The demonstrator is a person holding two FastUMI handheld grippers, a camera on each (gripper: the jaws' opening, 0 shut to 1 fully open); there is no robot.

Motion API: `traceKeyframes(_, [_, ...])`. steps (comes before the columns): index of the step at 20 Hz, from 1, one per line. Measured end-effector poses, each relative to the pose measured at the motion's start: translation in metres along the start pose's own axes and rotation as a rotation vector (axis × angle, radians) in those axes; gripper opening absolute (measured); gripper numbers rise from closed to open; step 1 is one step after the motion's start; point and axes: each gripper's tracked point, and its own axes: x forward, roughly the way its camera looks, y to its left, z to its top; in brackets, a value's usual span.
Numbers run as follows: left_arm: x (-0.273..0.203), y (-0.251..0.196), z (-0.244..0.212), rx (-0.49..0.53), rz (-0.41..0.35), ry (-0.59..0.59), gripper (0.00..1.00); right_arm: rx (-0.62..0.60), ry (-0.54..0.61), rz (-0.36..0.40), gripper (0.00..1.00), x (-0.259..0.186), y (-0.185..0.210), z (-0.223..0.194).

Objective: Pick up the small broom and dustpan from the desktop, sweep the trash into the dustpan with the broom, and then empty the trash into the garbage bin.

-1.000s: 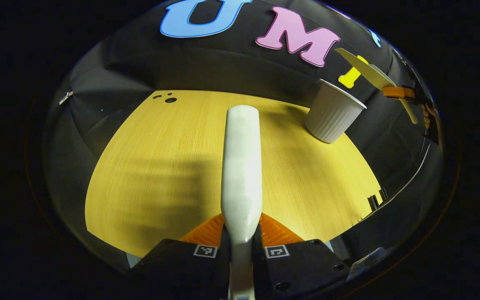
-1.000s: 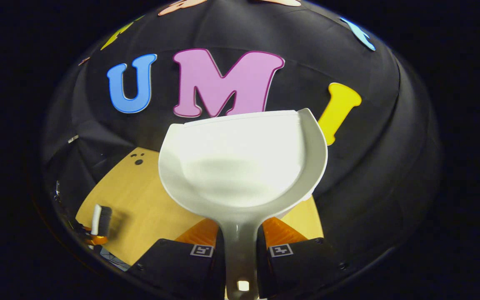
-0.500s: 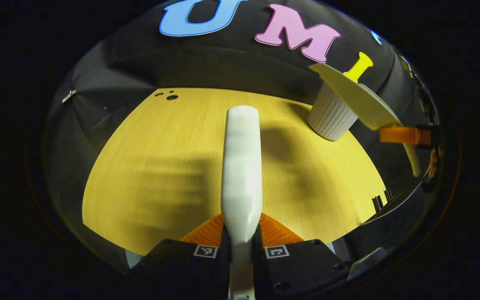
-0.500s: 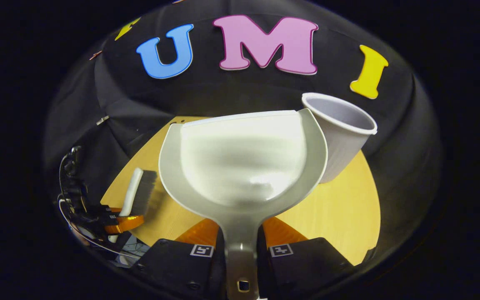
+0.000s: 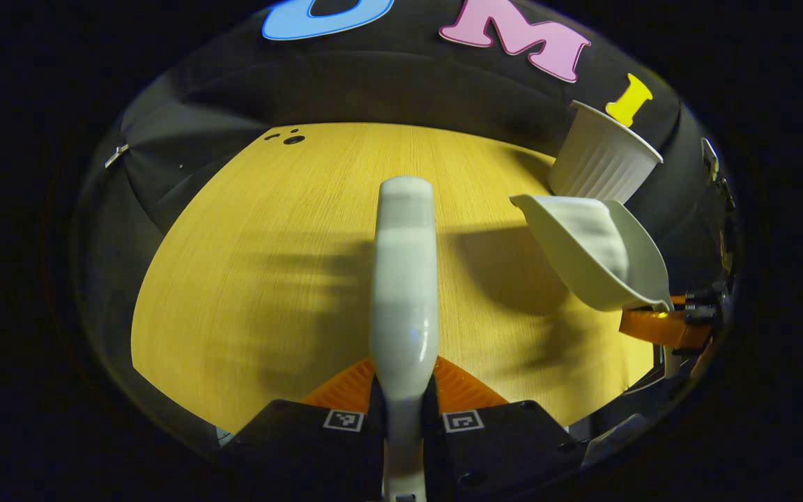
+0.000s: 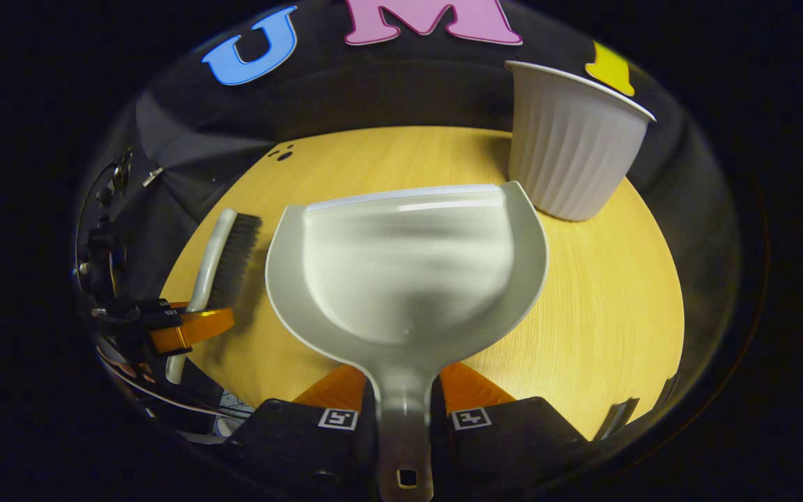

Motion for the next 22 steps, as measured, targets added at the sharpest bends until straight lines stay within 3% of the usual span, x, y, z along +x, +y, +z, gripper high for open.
traceKeyframes(3, [0.015,-0.006,-0.002,0.072,0.042,0.048,0.27,0.062,0.072,-0.02,0.37,0.001,-0.008,-0.018])
traceKeyframes(6, [0.022,-0.005,-0.008,0.159,0.099,0.088,0.27,0.079,0.123,-0.043,0.34,-0.001,-0.01,-0.033])
traceKeyframes(8, [0.023,-0.004,-0.012,0.144,0.096,0.114,0.26,0.06,0.116,-0.045,0.3,0.001,-0.007,-0.03])
traceKeyframes(9, [0.025,-0.003,-0.015,0.129,0.091,0.128,0.26,0.057,0.121,-0.043,0.34,0.003,-0.008,-0.033])
traceKeyframes(13, [0.029,-0.003,-0.016,0.146,0.099,0.135,0.27,0.048,0.128,-0.035,0.34,0.001,-0.008,-0.034])
traceKeyframes(17, [0.026,-0.005,-0.013,0.169,0.092,0.129,0.36,0.052,0.134,-0.035,0.37,0.001,-0.007,-0.035])
traceKeyframes(18, [0.025,-0.007,-0.011,0.159,0.079,0.114,0.37,0.052,0.135,-0.04,0.32,-0.001,-0.007,-0.035])
traceKeyframes(20, [0.017,-0.014,-0.008,0.132,0.045,0.087,0.66,0.058,0.118,-0.034,0.46,-0.002,-0.004,-0.032])
traceKeyframes(22, [0.007,-0.018,-0.005,0.122,0.025,0.059,1.0,0.046,0.09,-0.043,0.82,-0.006,-0.003,-0.026])
